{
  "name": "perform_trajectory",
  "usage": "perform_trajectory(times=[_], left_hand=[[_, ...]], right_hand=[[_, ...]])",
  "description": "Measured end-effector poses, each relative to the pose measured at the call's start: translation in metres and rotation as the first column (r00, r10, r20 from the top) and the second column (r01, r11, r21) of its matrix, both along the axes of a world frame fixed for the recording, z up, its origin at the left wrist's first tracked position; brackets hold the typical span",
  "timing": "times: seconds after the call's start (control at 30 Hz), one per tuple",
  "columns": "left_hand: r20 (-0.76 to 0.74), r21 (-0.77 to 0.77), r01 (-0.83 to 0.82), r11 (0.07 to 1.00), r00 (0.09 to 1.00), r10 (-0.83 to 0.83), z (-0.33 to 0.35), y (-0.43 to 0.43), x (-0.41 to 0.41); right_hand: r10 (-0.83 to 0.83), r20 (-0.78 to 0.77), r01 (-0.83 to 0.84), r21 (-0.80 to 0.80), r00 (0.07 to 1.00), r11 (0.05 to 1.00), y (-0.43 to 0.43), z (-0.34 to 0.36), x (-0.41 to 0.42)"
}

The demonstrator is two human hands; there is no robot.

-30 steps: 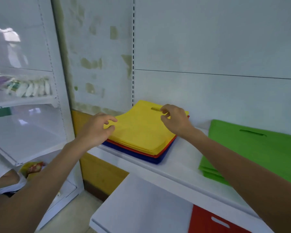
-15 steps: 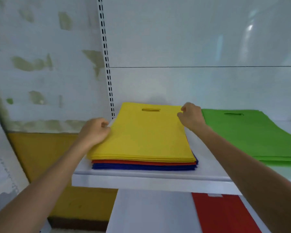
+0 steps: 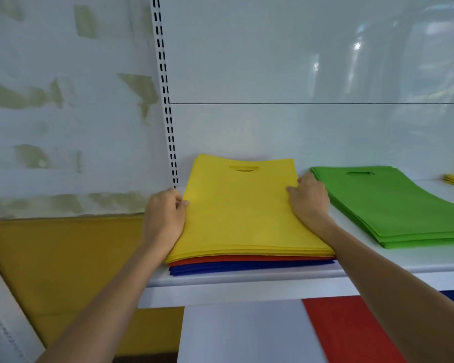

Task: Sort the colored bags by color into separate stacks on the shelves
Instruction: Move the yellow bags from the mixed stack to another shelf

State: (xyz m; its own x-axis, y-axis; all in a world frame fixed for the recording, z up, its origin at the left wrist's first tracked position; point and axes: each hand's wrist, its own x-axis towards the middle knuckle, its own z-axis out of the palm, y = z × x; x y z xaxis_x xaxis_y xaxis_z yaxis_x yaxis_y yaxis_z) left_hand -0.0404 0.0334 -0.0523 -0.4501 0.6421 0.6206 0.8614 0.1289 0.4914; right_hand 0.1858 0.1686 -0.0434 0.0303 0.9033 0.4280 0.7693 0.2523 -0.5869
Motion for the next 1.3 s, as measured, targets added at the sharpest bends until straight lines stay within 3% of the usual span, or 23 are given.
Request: perform_trajectory(times=[0.1, 0.23, 0.4, 0.53, 0.6, 0.77, 0.9, 1.13, 1.3], left_hand=[[-0.204, -0.021, -0.011, 1.0, 0.979, 0.006, 0.001, -0.003, 0.002], [-0.347, -0.002, 0.007, 1.0, 0.938, -0.008, 0.004, -0.004, 0.004], [-0.325, 0.017, 0.078, 0.997, 0.943, -0.068, 0.017, -0.006, 0.006], [-0.272, 0.031, 0.183, 0.983, 0.948, -0.168, 0.038, -0.003, 0.027], [-0.238, 0.016, 0.216, 0.976, 0.949, -0.206, 0.046, 0.005, 0.051], [-0.15, -0.073, 0.355, 0.932, 0.92, -0.362, 0.049, 0.039, 0.16], [-0.115, -0.156, 0.539, 0.828, 0.822, -0.557, 0.039, 0.068, 0.274], [-0.087, -0.177, 0.745, 0.643, 0.639, -0.764, 0.01, 0.095, 0.467], [-0.07, -0.235, 0.831, 0.503, 0.502, -0.862, -0.012, 0.102, 0.58]], right_hand=[[-0.038, 0.006, 0.038, -0.01, 0.999, 0.999, -0.001, -0.001, 0.003], [-0.019, 0.129, 0.0, 0.145, 0.992, 0.989, -0.004, 0.002, 0.001], [-0.006, 0.181, -0.052, 0.31, 0.983, 0.949, -0.006, 0.014, 0.008], [0.107, -0.032, -0.091, 0.322, 0.994, 0.942, -0.007, 0.037, 0.04], [0.156, -0.053, -0.126, 0.368, 0.986, 0.921, -0.007, 0.044, 0.072], [0.02, -0.037, -0.01, 0.253, 0.999, 0.967, -0.015, 0.038, 0.193], [-0.127, -0.026, 0.13, 0.187, 0.992, 0.974, -0.034, 0.034, 0.314], [-0.414, -0.106, 0.426, 0.163, 0.904, 0.89, -0.088, 0.02, 0.515], [-0.547, -0.074, 0.551, 0.149, 0.834, 0.821, -0.118, 0.005, 0.616]])
